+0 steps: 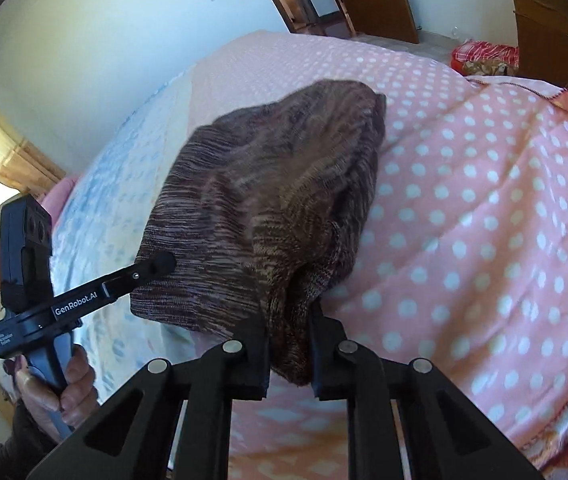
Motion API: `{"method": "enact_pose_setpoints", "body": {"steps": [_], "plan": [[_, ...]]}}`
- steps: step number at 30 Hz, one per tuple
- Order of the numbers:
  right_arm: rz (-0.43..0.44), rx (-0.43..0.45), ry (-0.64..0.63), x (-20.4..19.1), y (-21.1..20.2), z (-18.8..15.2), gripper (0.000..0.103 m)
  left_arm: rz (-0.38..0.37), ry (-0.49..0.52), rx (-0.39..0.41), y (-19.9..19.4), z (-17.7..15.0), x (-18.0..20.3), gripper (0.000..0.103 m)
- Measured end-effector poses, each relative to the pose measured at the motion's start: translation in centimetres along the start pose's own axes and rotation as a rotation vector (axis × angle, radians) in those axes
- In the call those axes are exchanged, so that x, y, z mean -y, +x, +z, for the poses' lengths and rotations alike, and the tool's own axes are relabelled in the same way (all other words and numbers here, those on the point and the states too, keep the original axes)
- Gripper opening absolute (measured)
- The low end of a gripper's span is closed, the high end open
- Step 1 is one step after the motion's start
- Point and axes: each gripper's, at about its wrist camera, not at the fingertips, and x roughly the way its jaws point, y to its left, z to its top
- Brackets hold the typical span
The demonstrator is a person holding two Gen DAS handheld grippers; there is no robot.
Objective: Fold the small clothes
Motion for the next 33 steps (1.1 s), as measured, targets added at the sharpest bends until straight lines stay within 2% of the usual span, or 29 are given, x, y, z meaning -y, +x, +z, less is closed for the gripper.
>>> {"method": "enact_pose_setpoints", "body": {"steps": [2,6,9,12,15,16,19,21,23,24,26,27,29,31,33], "plan": [[0.004,0.019,0.014,0.3,0.1,-0.4,0.015,0.044,0.028,0.014,0.3,-0.7,0.0,0.024],[-0.040,0.046,-0.006,-0.1,-0.3,-1.3,0.017,0.136,0.078,0.038,0.0,-1.0,0.9,0.039],[-0.058,0.041,-0.001,0.2,-0.8,-1.8,0.024,0.195,0.099,0.060,-0.5,-1.4,1.4,0.042],[-0.074,0.043,-0.001,0.0,-2.3,-3.1,0.024,0.285,0.144,0.101,-1.1,-1.9,2.2,0.042],[-0.139,0.119,-0.073,-1.6,-5.3,-4.1,0.024,0.355,0.191,0.150,-2.1,-2.3,3.2,0.040],[-0.157,0.145,-0.095,-2.0,-6.1,-4.2,0.025,0.358,0.199,0.165,-2.6,-2.4,3.6,0.041],[-0.214,0.240,-0.180,-4.0,-9.3,-4.7,0.026,0.368,0.214,0.218,-4.7,-3.0,4.7,0.056],[-0.248,0.300,-0.227,-5.2,-11.3,-5.1,0.039,0.375,0.224,0.270,-6.4,-3.3,5.5,0.070],[-0.258,0.352,-0.245,-5.8,-12.8,-5.5,0.061,0.382,0.228,0.316,-7.6,-3.6,6.3,0.074],[-0.256,0.378,-0.245,-6.0,-13.4,-5.8,0.064,0.383,0.226,0.334,-8.1,-3.9,6.6,0.080],[-0.258,0.423,-0.234,-6.2,-13.9,-6.0,0.065,0.381,0.214,0.369,-9.4,-4.6,7.2,0.092],[-0.258,0.433,-0.222,-6.4,-13.8,-6.0,0.065,0.380,0.211,0.385,-10.0,-5.0,7.4,0.095],[-0.244,0.429,-0.177,-6.4,-13.7,-5.7,0.065,0.385,0.221,0.406,-11.3,-6.1,7.7,0.096],[-0.224,0.428,-0.146,-6.2,-13.9,-5.6,0.065,0.408,0.236,0.419,-12.2,-6.4,8.2,0.101],[-0.225,0.441,-0.145,-6.3,-14.6,-5.7,0.065,0.428,0.238,0.444,-13.1,-6.7,8.6,0.103]]}}
